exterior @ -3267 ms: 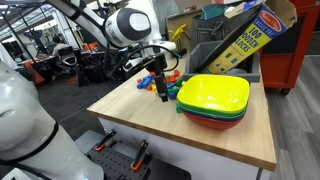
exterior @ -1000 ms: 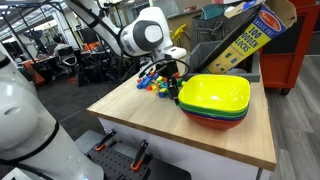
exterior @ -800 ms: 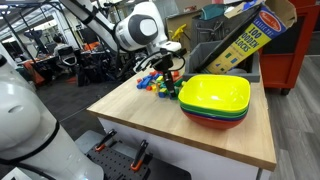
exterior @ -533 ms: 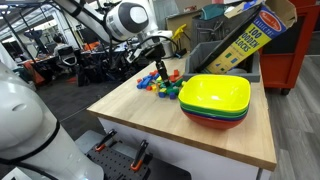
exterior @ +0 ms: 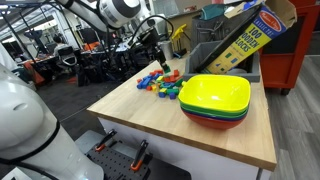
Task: Pick up the green cylindrical block and move it a little forward on the table, pick up the green square block and move it a little forward on the table
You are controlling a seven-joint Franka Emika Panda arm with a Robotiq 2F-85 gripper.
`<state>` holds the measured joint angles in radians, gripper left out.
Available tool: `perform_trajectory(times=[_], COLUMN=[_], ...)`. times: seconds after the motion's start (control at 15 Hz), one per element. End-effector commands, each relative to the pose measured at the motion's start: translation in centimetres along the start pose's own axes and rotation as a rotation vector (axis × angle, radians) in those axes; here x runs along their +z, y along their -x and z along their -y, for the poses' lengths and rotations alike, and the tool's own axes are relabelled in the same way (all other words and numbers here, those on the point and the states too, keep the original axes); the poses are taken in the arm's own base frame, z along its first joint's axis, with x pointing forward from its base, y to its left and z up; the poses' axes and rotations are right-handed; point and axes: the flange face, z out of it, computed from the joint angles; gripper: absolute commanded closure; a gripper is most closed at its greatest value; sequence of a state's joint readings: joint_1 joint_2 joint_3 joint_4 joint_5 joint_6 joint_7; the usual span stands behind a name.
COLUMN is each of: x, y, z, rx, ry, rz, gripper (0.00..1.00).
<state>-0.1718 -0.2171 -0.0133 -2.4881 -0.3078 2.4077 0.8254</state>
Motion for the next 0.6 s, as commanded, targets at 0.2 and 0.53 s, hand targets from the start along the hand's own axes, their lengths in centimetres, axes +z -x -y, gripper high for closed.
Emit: perform_trajectory(times=[0.2,0.53], x=[1.2,4.1], y=[-2.7,-4.4], z=[3.9,5.2], rx=[-0.112,-0.160], ry=[-0.002,0.029], rz=[-0.011,-0.017], gripper=[0.91,0.91])
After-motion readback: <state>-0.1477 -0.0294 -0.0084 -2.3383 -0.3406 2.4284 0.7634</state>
